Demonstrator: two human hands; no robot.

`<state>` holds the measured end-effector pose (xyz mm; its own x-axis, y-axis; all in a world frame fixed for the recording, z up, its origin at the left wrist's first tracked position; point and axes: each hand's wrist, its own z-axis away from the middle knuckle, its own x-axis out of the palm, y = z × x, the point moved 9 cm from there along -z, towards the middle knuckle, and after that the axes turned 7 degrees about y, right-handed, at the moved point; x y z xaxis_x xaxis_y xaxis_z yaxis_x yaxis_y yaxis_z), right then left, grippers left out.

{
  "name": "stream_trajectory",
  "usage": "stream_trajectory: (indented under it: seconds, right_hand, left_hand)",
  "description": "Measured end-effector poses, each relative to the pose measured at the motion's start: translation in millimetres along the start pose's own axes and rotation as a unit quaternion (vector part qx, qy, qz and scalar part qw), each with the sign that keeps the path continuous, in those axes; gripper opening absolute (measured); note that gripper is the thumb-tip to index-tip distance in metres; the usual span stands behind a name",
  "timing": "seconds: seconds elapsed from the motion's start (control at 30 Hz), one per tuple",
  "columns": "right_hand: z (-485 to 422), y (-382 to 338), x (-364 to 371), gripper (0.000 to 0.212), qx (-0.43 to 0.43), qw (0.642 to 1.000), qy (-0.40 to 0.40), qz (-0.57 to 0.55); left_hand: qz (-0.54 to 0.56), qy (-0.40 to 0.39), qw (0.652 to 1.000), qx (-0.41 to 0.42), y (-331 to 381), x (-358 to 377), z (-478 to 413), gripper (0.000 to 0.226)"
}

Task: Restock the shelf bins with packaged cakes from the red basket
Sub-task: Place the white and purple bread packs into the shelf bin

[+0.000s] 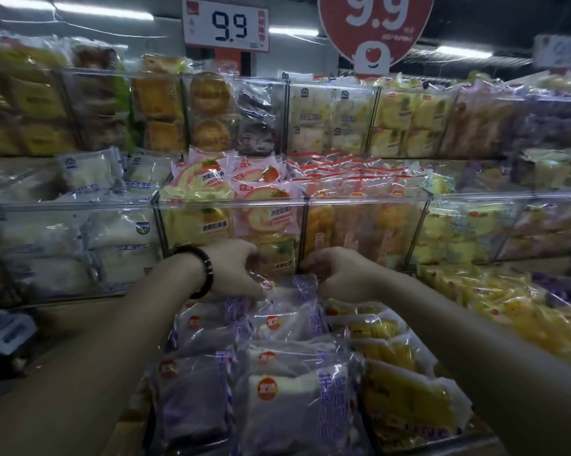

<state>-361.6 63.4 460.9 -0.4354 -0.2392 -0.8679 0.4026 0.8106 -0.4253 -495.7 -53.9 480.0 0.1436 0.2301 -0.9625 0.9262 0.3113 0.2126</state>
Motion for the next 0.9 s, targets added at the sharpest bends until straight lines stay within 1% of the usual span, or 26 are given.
stream_trajectory:
  seconds: [0.07, 0.1, 0.17, 0.2, 0.23, 0.3, 0.37, 0.4, 0.47, 0.5, 0.53, 0.63, 0.73, 0.77, 0.83, 0.9]
  right_hand:
    - [-5.6, 8.3, 5.7, 0.055, 0.014, 0.999, -0.021, -0.045]
    - [-7.7, 11.7, 9.5, 0.054, 0.015, 0.998, -0.039, -0.054]
    - [-11.2, 18.3, 16.6, 0.053, 0.015, 0.997, -0.072, -0.038]
    - [-12.4, 20.7, 19.1, 0.056, 0.017, 0.996, -0.081, -0.02]
    - [-13.1, 21.8, 20.1, 0.06, 0.015, 0.996, -0.082, 0.0]
    - [-14.6, 19.1, 19.3, 0.061, -0.003, 0.997, -0.067, 0.039]
    - [-16.5, 17.5, 19.0, 0.055, -0.018, 0.997, -0.052, 0.05]
    - [-17.3, 17.7, 19.4, 0.051, -0.02, 0.998, -0.048, 0.045]
    - [-18.3, 16.2, 18.4, 0.043, -0.029, 0.998, -0.041, 0.038]
    - [-17.7, 13.9, 17.5, 0.038, -0.039, 0.998, -0.037, 0.04]
    - [-17.7, 11.1, 16.3, 0.033, -0.052, 0.997, -0.03, 0.045]
    - [-16.7, 3.3, 12.2, 0.023, -0.091, 0.994, 0.006, 0.058]
    - [-15.7, -0.3, 8.0, 0.027, -0.103, 0.993, 0.03, 0.052]
    - [-15.6, -1.6, 5.0, 0.029, -0.106, 0.992, 0.041, 0.048]
    - [-15.7, -6.0, -3.8, 0.032, -0.108, 0.991, 0.063, 0.042]
    - [-16.4, -9.4, -14.2, 0.035, -0.104, 0.989, 0.095, 0.037]
  left_hand:
    - [-0.02, -0.016, 1.0, 0.002, -1.0, 7.0, -2.8, 0.085]
    - [-0.044, -0.022, 0.999, 0.003, -2.0, 10.1, -4.5, 0.086]
    - [-0.094, -0.031, 0.995, 0.0, -4.1, 13.3, -8.3, 0.082]
    - [-0.104, -0.038, 0.994, 0.0, -4.8, 14.9, -10.5, 0.082]
    - [-0.11, -0.052, 0.993, 0.001, -4.9, 17.1, -13.2, 0.085]
    - [-0.13, -0.094, 0.987, 0.001, -2.6, 21.1, -16.9, 0.088]
    - [-0.171, -0.14, 0.975, -0.006, 5.4, 25.4, -16.3, 0.08]
    - [-0.189, -0.145, 0.971, -0.009, 10.9, 26.1, -16.7, 0.071]
    - [-0.233, -0.119, 0.965, 0.0, 20.5, 26.0, -22.0, 0.037]
    - [-0.255, -0.101, 0.962, 0.008, 23.7, 25.9, -25.1, 0.028]
    - [-0.269, -0.084, 0.959, 0.017, 26.7, 25.1, -27.6, 0.027]
    - [-0.279, -0.047, 0.958, 0.037, 31.4, 18.2, -28.5, 0.037]
    - [-0.254, -0.021, 0.966, 0.037, 27.0, 10.3, -27.9, 0.041]
    - [-0.245, -0.009, 0.969, 0.036, 24.6, 7.0, -28.5, 0.047]
    - [-0.23, 0.026, 0.972, 0.048, 23.9, -1.7, -28.9, 0.058]
    - [-0.217, 0.075, 0.972, 0.056, 22.3, -9.2, -29.6, 0.06]
